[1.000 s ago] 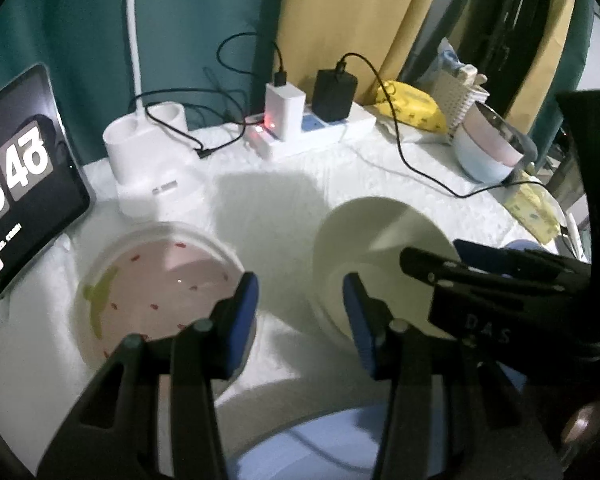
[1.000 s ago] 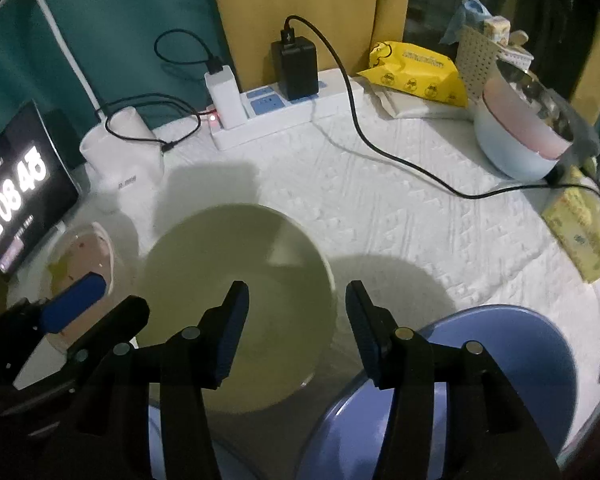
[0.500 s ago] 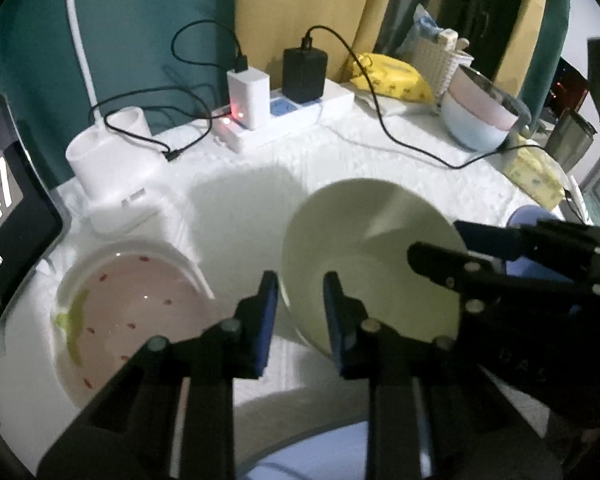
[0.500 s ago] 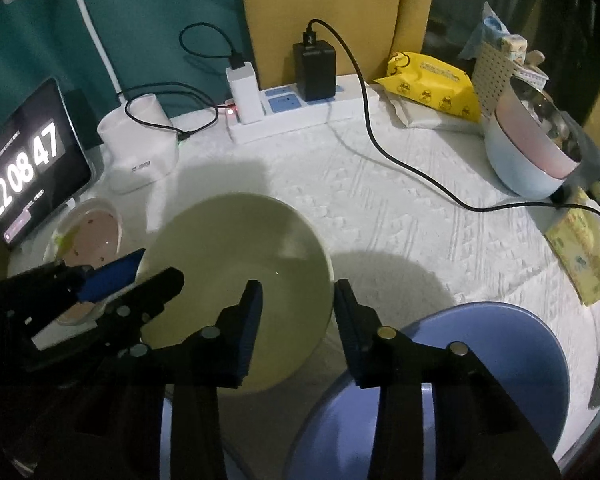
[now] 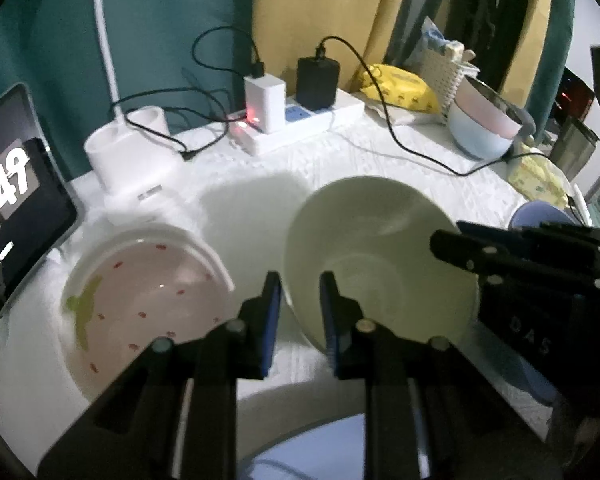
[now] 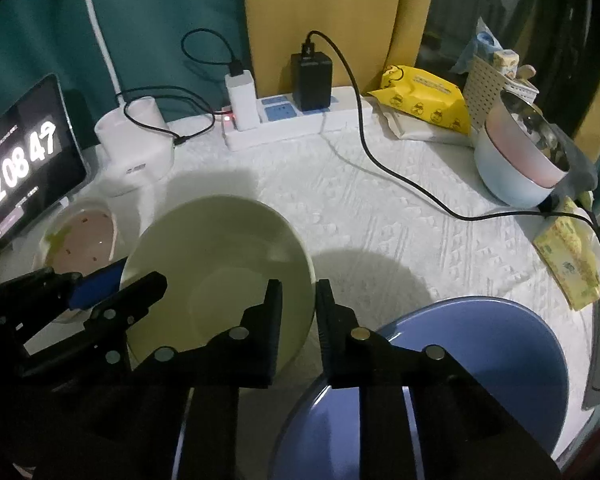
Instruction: Organize plates and bowls
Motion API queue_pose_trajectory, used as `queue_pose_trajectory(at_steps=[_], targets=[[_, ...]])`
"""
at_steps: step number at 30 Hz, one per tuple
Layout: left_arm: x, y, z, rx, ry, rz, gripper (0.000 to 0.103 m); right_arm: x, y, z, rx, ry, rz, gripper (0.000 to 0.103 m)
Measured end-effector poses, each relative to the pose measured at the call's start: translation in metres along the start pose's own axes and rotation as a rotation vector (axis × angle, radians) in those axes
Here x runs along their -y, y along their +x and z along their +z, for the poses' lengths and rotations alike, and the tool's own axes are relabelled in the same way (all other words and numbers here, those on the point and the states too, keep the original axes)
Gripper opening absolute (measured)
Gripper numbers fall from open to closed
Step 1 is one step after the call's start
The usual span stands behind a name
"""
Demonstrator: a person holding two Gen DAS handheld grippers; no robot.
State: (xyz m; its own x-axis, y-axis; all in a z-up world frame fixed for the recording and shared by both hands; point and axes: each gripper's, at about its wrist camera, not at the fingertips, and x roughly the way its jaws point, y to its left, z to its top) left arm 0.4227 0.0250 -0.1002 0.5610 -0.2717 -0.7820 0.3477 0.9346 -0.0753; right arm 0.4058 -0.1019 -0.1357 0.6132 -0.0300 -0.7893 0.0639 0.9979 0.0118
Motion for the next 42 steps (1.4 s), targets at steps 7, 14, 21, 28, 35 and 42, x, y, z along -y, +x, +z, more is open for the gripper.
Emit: queue_pose_trajectory(at_steps=[7,14,21,28,35,42], targets=[[-0.006,-0.017,0.0,0.055,-0.014,0.028,0.02,-0.001,-0.006,-0.004,0.013,0.026,0.078,0.011],[-0.011,-0.018,-0.002,0.051,-0.008,0.059,0.02,-0.006,0.004,-0.003,-0.057,0.052,0.111,0.011],[-0.011,-0.009,-0.001,0.048,0.041,0.076,0.02,-0.007,0.014,0.003,-0.058,0.144,0.104,0.023],[-0.009,-0.008,-0.003,0.063,0.076,0.092,0.02,-0.016,0.02,0.002,-0.057,0.125,0.082,0.032],[-0.012,-0.012,-0.005,0.078,0.061,0.071,0.02,-0.006,0.015,-0.002,-0.033,0.138,0.083,0.009],[-0.013,-0.028,-0.005,0.117,0.047,0.075,0.02,-0.006,0.001,-0.004,0.001,0.134,0.107,0.009]])
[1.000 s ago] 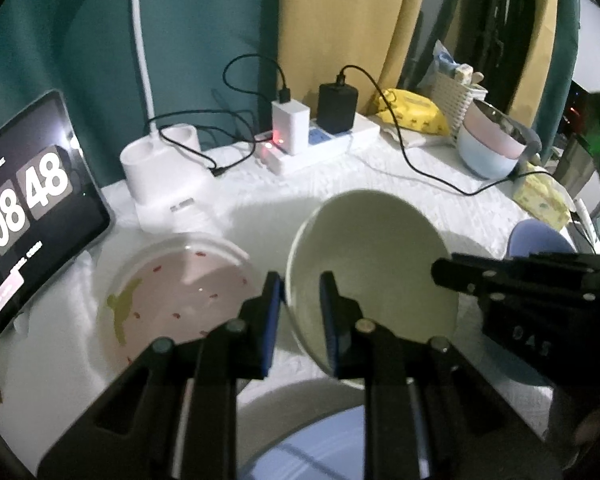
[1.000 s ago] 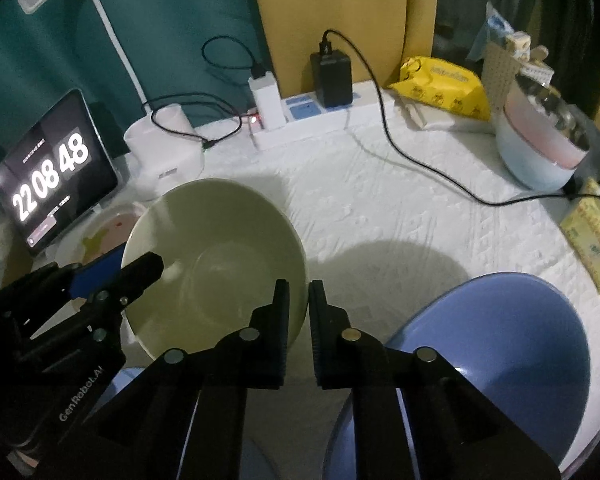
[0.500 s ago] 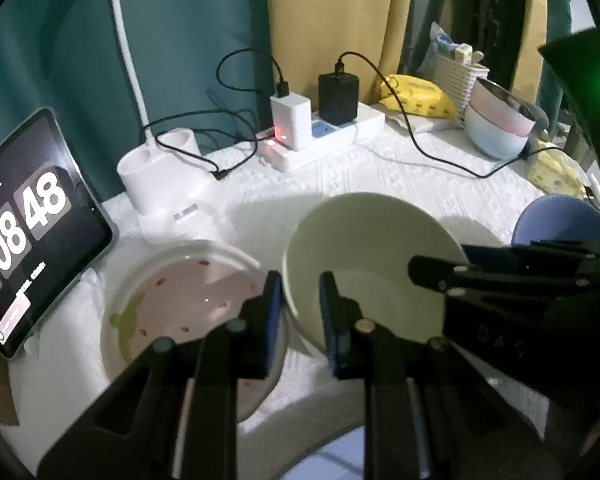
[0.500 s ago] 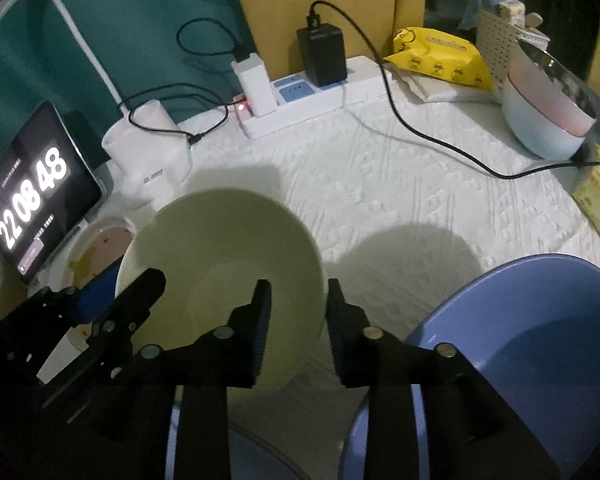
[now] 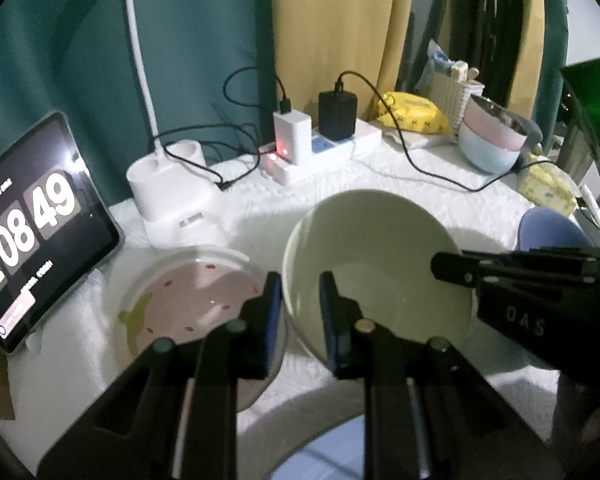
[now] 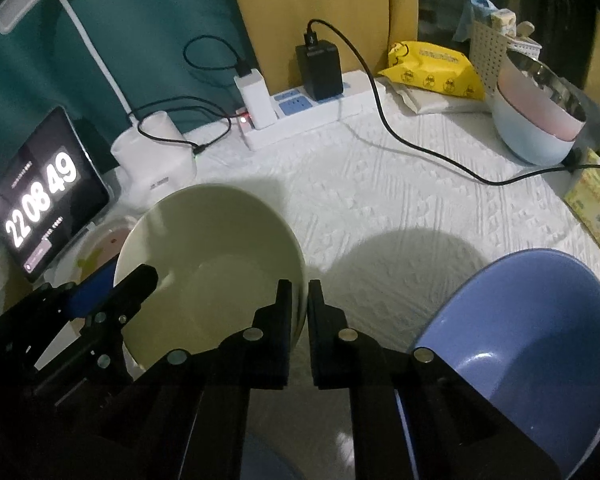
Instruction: Organize plates and bowls
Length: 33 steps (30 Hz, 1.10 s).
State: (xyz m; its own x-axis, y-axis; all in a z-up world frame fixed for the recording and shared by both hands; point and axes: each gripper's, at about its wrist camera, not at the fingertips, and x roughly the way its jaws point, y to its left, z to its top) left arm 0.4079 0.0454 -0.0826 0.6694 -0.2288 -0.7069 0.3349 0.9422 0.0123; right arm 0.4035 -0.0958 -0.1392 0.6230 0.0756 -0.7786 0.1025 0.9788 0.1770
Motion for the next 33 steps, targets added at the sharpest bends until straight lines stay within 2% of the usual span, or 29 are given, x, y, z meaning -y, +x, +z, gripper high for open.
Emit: queue_pose_trajectory(at_steps=[17,33], targets=[[0.02,-0.052,0.007,0.087,-0.001,0.003,0.02,0.005,-0.058,-0.005,0.106,0.006,0.03,0.009],[0.068,-0.09,0.009,0.127,0.027,-0.004,0.02,0.037,-0.113,-0.02,0.186,0.026,0.037,0.009]])
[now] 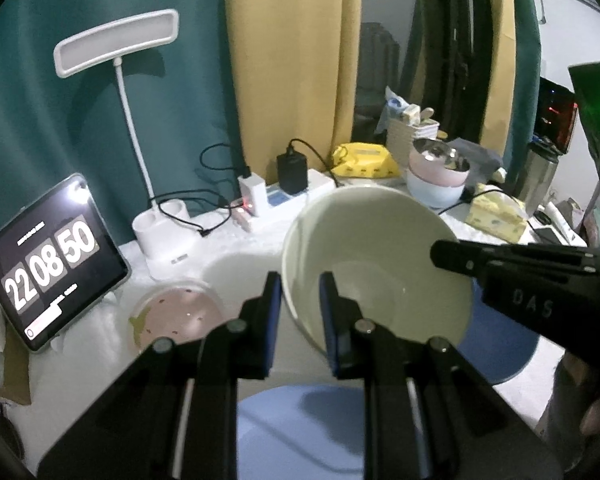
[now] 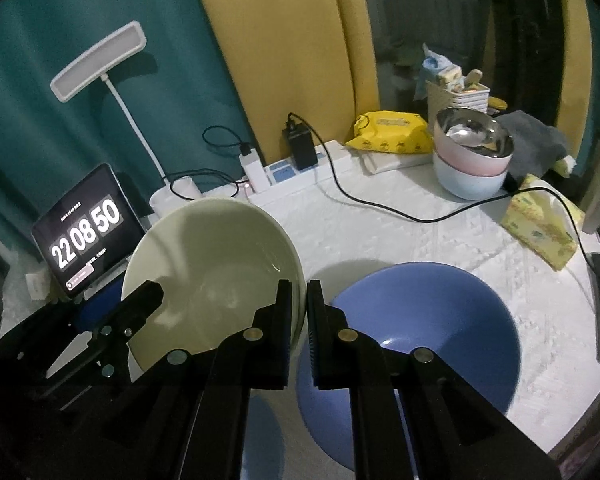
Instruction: Organize plates and bowls
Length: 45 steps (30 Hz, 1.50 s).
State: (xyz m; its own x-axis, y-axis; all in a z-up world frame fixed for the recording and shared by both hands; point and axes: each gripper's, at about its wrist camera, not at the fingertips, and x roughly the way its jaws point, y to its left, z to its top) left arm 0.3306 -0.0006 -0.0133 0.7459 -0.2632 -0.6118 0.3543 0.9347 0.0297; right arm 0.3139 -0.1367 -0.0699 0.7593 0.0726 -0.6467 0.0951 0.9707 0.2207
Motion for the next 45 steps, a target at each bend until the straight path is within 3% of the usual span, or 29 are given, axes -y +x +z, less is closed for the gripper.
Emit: queue_pose_trajectory(at_steps=[21,45], targets=[[0.07,-0.004,-0.005,-0.016,0.042,-0.006,0.02,0.066,-0.031,-0.02,0.022,0.054,0.012,0.009],[0.112,0.051,-0.026,-0.136,0.06,-0.033,0.02,0.12,0.004,-0.039,-0.064,0.097,-0.018,0.009]])
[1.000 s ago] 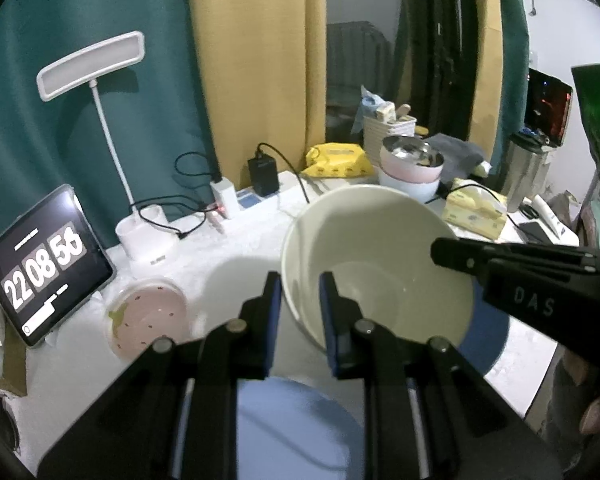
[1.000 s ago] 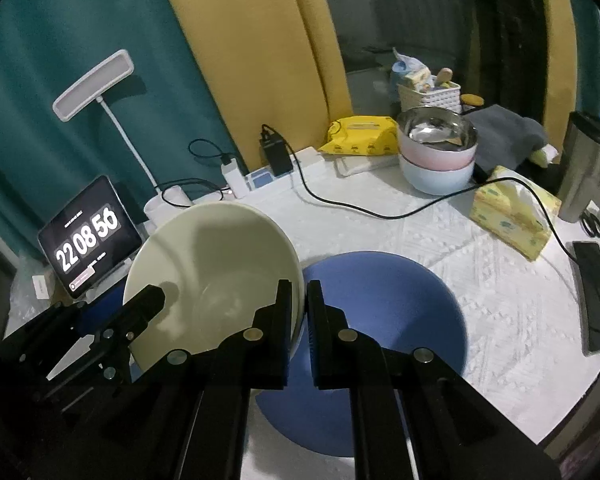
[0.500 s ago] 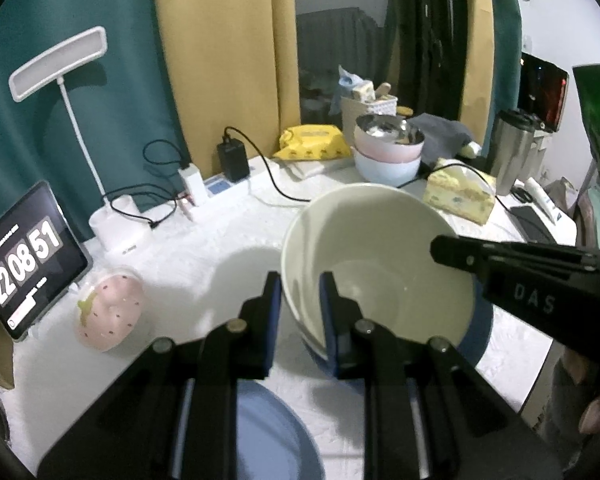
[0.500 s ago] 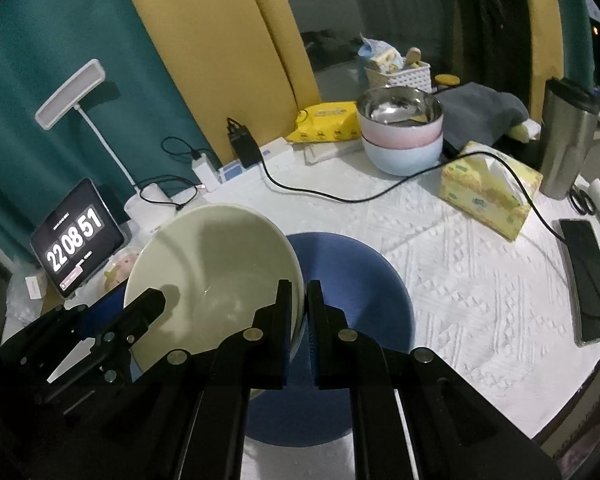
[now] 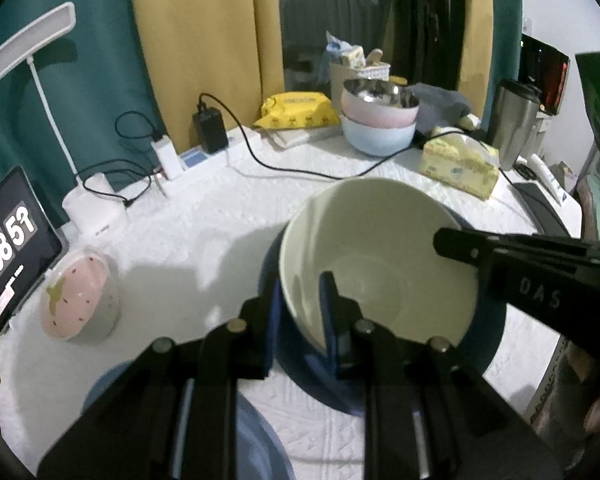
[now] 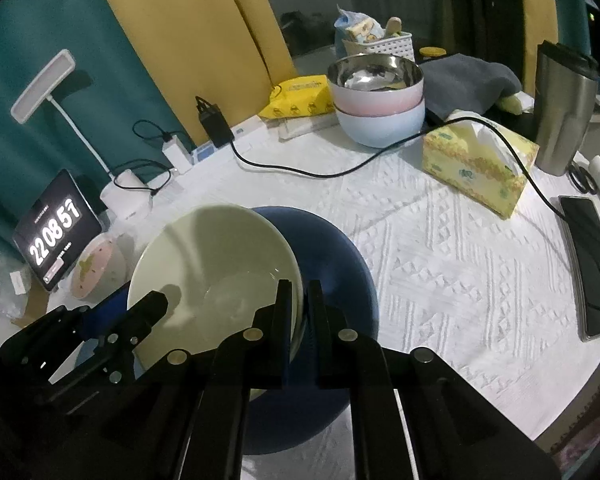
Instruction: Organize plates and bowls
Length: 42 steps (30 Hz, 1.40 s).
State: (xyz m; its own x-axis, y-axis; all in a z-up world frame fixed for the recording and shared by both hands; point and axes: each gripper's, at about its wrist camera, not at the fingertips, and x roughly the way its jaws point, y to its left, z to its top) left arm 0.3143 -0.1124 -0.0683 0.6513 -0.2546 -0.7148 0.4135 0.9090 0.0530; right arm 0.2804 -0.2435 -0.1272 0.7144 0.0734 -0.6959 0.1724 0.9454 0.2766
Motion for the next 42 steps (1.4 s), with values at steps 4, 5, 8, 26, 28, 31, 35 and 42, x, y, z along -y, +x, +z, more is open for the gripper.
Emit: queue_pose_trajectory(at_steps=[4,5,8,26,28,31,35,42], targets=[[-0.003,0.016,-0.004,-0.046,-0.02,-0.02,0.02,0.005,0.009,-0.002,-0.021,0.002,0.007,0.009],[-0.004,0.021,-0.006,-0.058,-0.031,-0.026,0.02,0.005,0.01,-0.002,-0.019,-0.001,0.0,0.009],[0.0,0.021,-0.006,-0.044,-0.016,-0.015,0.02,0.005,0.011,-0.002,-0.015,-0.007,-0.015,0.008],[-0.007,0.001,-0.005,-0.003,-0.018,-0.013,0.025,-0.004,-0.008,0.004,0.034,-0.02,-0.078,0.021],[-0.01,-0.005,-0.004,0.006,-0.023,-0.003,0.026,-0.01,-0.011,0.003,0.039,-0.031,-0.077,0.021],[-0.016,-0.013,-0.005,0.022,-0.03,0.008,0.03,-0.018,-0.015,0.003,0.042,-0.045,-0.077,0.021],[-0.029,-0.025,-0.007,0.048,-0.056,0.003,0.047,-0.031,-0.017,0.002,0.039,-0.061,-0.081,0.022],[-0.053,-0.04,-0.013,0.077,-0.095,0.012,0.047,-0.055,-0.02,0.0,0.048,-0.095,-0.084,0.022]])
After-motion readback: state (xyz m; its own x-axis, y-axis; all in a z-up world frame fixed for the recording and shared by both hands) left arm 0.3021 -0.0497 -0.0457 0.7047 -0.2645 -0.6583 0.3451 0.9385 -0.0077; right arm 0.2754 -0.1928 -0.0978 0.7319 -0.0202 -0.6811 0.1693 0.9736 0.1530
